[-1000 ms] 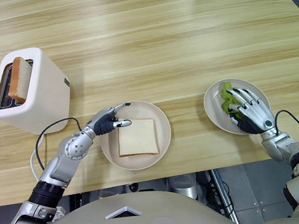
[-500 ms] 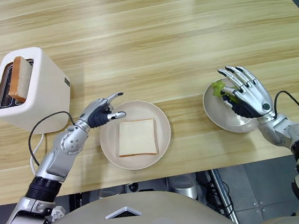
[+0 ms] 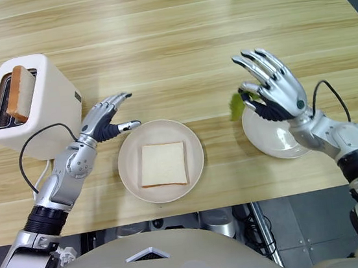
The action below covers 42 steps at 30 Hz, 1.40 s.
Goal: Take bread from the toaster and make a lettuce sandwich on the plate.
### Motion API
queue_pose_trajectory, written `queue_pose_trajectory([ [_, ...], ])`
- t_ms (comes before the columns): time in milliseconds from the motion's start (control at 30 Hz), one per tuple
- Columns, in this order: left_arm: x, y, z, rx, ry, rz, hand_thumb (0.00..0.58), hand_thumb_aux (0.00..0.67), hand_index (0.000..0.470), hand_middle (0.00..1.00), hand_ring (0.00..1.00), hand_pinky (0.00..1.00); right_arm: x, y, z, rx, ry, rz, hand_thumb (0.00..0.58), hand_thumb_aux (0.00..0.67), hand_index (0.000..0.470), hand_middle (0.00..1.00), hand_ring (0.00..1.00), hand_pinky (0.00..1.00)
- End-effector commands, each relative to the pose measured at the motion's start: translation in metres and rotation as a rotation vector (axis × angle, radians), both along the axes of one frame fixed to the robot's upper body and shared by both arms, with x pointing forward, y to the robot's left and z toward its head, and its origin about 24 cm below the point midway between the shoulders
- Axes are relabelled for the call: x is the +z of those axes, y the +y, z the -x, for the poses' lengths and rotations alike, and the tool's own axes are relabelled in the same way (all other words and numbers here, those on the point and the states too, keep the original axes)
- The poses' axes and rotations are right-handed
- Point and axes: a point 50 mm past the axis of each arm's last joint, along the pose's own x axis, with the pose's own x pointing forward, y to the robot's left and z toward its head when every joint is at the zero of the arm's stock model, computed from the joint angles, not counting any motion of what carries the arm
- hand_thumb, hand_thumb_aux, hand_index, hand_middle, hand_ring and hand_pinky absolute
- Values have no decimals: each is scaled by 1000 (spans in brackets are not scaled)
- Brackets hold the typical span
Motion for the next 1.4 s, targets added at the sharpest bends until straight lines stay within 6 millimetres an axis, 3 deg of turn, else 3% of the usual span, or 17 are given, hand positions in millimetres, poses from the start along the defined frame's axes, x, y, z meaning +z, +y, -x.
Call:
queue_pose_trajectory([
  [33,33,2,0,25,-157,56,0,0,0,0,0,0,11,31,-4,109,-22,-26,580,670,460,0,0,0],
  [167,74,10,2,69,-347,139,0,0,0,0,0,0,13,65,-7,225,-20,-66,580,670,460,0,0,0],
  [367,112,24,8,112,-506,155,0,0,0,0,0,0,-3,110,-11,360,64,-117,580,670,460,0,0,0],
  [400,116,27,8,121,-521,155,0,0,0,0,0,0,-6,115,-12,369,80,-117,580,670,460,678,678,678],
  [433,120,30,8,130,-531,153,0,0,0,0,0,0,-9,119,-12,379,89,-117,580,670,460,1000,1000,1000],
  [633,150,61,10,230,-631,139,0,0,0,0,0,0,-14,137,-15,421,113,-147,580,670,460,1000,1000,1000],
  [767,159,88,12,358,-673,72,0,0,0,0,0,0,-20,147,-14,452,141,-148,580,670,460,1000,1000,1000],
  [1200,125,130,10,609,-572,-102,0,0,0,0,0,0,-55,169,9,552,299,-96,580,670,460,1000,1000,1000],
  [1400,120,137,9,629,-544,-104,0,0,0,0,0,0,-56,170,7,539,292,-110,580,670,460,1000,1000,1000],
])
